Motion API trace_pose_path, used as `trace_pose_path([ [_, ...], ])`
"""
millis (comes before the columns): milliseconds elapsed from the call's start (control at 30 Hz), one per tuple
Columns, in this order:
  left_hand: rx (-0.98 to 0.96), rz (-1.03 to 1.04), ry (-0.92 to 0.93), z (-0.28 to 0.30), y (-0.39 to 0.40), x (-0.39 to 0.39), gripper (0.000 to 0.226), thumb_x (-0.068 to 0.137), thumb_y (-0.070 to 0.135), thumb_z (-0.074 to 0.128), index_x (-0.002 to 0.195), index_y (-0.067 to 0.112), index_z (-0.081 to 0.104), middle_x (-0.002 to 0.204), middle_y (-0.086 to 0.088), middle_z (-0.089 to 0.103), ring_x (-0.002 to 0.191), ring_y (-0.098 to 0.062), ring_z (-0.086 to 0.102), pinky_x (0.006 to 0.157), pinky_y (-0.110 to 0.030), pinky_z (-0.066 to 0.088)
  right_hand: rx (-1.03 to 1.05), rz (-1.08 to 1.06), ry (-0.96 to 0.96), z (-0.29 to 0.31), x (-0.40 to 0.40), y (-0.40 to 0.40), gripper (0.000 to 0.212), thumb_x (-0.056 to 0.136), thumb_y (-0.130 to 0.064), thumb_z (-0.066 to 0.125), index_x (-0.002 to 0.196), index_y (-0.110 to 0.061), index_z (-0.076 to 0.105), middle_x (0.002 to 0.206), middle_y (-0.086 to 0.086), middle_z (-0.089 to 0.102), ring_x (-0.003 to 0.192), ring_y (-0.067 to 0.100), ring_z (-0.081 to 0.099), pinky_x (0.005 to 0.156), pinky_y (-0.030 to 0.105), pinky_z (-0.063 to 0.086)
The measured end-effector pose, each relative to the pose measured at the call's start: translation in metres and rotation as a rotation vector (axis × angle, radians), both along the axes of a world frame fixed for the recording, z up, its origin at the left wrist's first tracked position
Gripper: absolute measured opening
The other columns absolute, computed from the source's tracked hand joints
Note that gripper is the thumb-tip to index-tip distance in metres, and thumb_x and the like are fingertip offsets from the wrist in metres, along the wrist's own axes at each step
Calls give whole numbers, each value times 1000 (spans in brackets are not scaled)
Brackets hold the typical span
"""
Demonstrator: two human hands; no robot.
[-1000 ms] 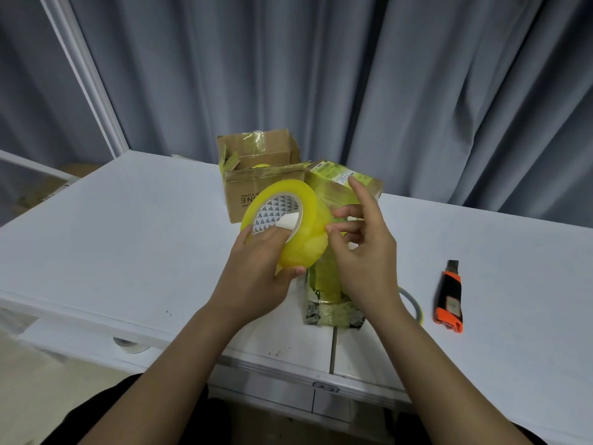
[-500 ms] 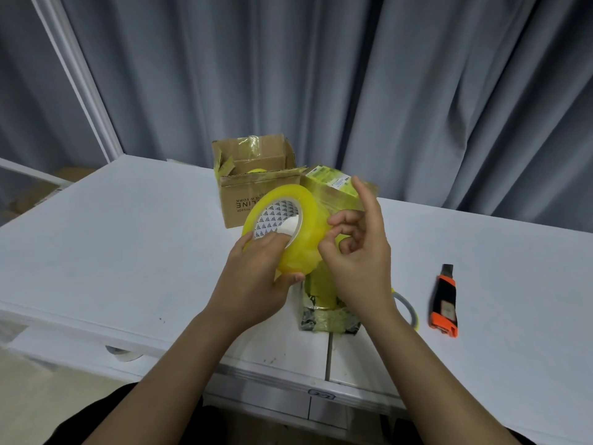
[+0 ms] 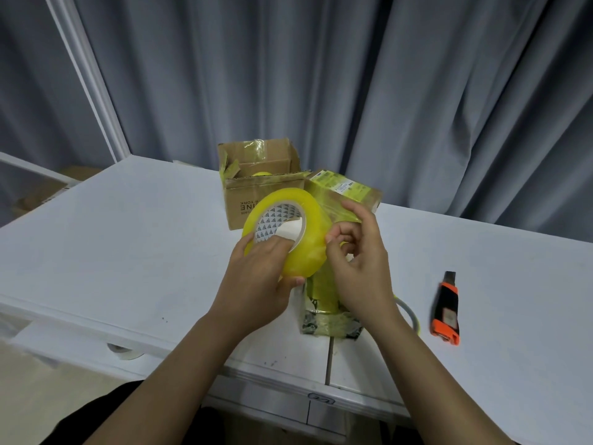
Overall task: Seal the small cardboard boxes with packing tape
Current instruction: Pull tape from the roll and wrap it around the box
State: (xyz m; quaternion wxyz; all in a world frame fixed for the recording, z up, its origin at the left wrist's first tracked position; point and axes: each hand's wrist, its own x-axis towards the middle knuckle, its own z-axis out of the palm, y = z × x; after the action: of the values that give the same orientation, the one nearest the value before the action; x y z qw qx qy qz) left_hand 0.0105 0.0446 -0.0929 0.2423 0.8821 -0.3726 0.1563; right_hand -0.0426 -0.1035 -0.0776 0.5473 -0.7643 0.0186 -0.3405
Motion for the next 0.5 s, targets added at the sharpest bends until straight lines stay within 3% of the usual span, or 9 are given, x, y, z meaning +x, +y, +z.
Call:
trace_pose_path([
  [233,-91,-33,136,4,1,6,50,83,41,68,124,16,54,123,-2,60,112,-22,51,98,-38,37,-119,18,-58,1,-5,-1,32,92,-6,55,114,-29,55,95,-7,58,88,3,54,77,12,43],
  [400,-116,-51,107,-1,4,0,51,82,47,63,121,16,55,122,0,61,113,-16,48,95,-27,19,-69,32,94,8,-1,-9,29,84,-9,70,99,-33,64,95,-5,61,86,3,56,75,11,43],
  [500,-112,-82,102,2,7,-1,52,81,51,58,120,17,55,122,0,60,106,-5,36,90,-21,11,-56,-36,101,10,1,-7,24,86,-12,68,81,-36,66,94,-11,65,88,-2,57,75,10,44],
])
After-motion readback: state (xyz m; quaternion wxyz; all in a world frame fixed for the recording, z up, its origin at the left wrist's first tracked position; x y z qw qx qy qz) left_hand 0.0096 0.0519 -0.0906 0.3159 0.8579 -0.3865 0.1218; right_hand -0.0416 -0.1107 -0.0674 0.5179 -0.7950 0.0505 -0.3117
